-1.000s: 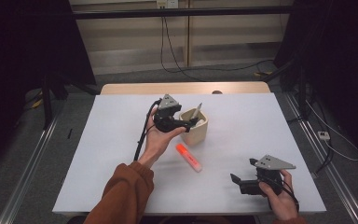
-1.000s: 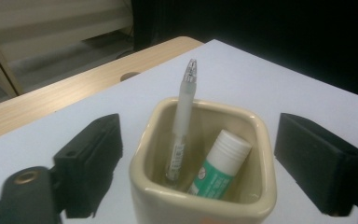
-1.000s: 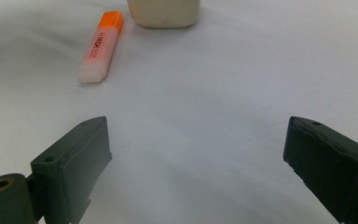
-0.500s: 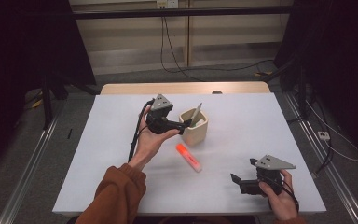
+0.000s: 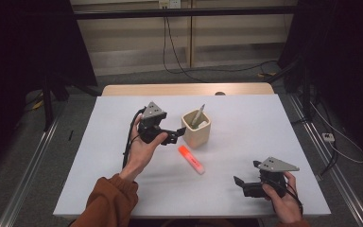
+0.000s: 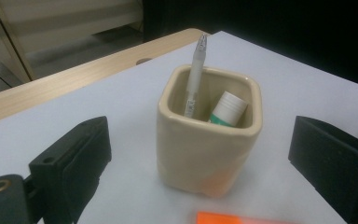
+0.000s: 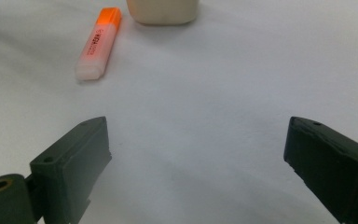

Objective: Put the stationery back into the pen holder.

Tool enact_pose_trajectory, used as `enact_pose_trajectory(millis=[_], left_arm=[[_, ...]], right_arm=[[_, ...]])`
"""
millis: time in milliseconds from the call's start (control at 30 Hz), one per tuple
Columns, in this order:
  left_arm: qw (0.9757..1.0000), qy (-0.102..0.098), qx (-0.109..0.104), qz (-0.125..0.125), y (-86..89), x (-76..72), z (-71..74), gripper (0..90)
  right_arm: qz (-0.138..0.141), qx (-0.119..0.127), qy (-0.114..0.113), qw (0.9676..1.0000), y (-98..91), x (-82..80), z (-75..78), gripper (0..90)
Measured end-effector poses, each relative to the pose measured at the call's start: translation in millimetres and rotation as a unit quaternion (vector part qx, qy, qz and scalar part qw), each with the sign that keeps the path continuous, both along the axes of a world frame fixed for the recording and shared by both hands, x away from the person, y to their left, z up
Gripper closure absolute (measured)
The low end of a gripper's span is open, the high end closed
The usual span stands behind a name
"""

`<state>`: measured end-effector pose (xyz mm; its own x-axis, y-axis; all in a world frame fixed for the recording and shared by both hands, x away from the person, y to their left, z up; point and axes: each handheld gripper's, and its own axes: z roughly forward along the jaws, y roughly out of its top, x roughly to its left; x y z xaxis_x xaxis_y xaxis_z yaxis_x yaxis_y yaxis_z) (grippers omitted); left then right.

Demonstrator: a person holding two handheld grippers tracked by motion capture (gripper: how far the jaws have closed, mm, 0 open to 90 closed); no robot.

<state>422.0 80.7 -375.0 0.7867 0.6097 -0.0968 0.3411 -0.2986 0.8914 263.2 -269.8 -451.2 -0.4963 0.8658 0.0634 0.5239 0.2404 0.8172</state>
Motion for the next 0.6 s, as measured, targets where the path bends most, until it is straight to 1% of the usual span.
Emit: enact_pose_trajectory(millis=[67,133,200,233,333,400,433,467,600], left_arm=[[1.0000,0.000,0.001,-0.001,3.6,-3.5,-1.3,5.6],[1.0000,0.005,-0.005,-0.004,7.7,-6.8,-3.4,5.6],[1.0000,0.005,-0.005,-0.004,11.5,-10.5,-5.3,5.6],[1.0000,0.004,-0.003,-0.003,12.9,-11.9,-6.0,5.6],[0.9999,0.012,0.003,0.002,18.3,-17.3,-9.5,5.7],[0.9998,0.021,0.005,-0.001,22.5,-19.6,-11.7,5.8],[0.9998,0.021,0.004,0.000,24.1,-20.9,-12.7,5.9],[0.9997,0.021,0.010,0.000,25.8,-22.6,-13.0,6.0],[0.9996,0.023,0.015,-0.002,32.1,-30.5,-16.3,6.0]], right_arm=[[0.000,0.000,0.000,1.0000,0.1,0.1,0.0,6.3],[0.001,0.000,-0.001,1.0000,0.1,0.1,-0.1,6.3],[0.000,0.000,0.001,1.0000,0.4,0.1,-0.1,6.3],[0.001,0.000,0.002,1.0000,0.5,0.1,-0.1,6.3],[0.004,0.001,0.003,1.0000,0.9,-0.1,0.3,6.2],[0.006,0.001,0.004,1.0000,0.9,0.0,0.3,6.0],[0.005,0.001,0.004,1.0000,1.2,0.2,0.2,6.0],[0.005,0.000,0.004,1.0000,1.4,0.3,0.1,6.0],[0.009,0.002,0.006,0.9999,1.5,0.4,0.3,5.7]])
